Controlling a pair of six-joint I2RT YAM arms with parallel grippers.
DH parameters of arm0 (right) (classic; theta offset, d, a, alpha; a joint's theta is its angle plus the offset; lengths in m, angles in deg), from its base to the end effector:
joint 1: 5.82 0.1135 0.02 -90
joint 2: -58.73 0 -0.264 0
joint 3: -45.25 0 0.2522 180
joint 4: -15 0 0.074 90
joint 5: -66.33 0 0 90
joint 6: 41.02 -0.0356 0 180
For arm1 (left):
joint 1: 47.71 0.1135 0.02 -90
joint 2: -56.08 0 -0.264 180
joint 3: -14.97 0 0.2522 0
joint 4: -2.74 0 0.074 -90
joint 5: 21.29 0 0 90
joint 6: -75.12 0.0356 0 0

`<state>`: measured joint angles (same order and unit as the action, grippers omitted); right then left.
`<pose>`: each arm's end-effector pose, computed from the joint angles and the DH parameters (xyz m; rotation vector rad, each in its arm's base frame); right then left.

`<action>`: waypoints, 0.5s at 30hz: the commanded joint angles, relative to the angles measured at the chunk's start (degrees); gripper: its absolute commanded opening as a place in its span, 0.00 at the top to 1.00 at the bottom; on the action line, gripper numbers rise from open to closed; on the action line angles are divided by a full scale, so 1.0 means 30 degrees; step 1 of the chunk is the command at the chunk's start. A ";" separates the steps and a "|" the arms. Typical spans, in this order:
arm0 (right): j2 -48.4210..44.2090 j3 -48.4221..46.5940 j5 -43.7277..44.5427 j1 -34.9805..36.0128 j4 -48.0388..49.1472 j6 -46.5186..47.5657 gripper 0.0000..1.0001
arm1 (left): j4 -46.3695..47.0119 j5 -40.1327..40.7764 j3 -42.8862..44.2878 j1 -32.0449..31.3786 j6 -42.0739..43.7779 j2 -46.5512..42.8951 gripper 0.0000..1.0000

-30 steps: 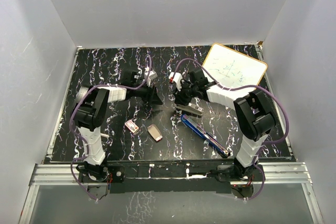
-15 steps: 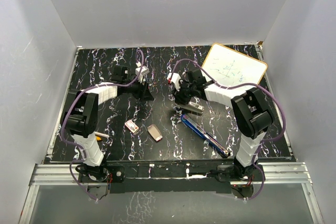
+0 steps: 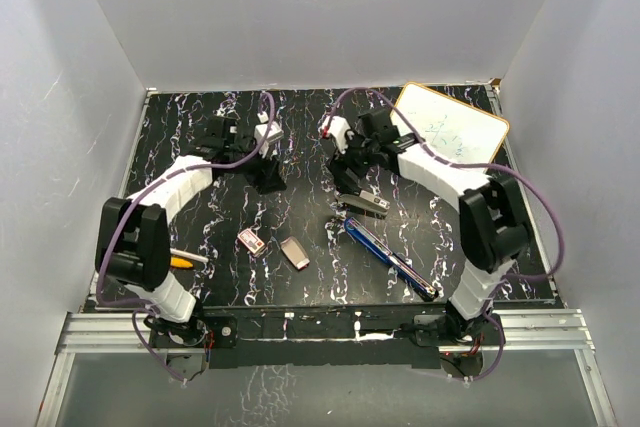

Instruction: Load the staples into the stapler

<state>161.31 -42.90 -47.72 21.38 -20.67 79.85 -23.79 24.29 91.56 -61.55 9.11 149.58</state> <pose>0.3403 0.1912 0.2266 -1.3233 2.0026 0.4817 0.3335 -0.1078 0.2353 1.0573 1.9170 -0.7949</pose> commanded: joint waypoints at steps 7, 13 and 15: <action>-0.7258 0.3359 0.0703 -0.4877 -0.2268 -0.3224 0.19 | -0.4614 0.0191 0.2691 -0.7203 0.9000 -0.0477 0.35; -0.9780 0.5858 0.1425 -0.8409 -0.3693 -0.4050 0.18 | -0.6217 0.1538 0.5096 -1.0485 1.2049 0.2424 0.35; -1.0310 0.6293 0.1497 -0.8943 -0.4169 -0.4004 0.18 | -0.6341 0.1779 0.5920 -1.1196 1.2601 0.3561 0.35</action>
<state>134.21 -25.99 -44.44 -2.62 -29.31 69.84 -37.98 27.74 105.22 -92.07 38.75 155.74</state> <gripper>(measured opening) 0.819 0.653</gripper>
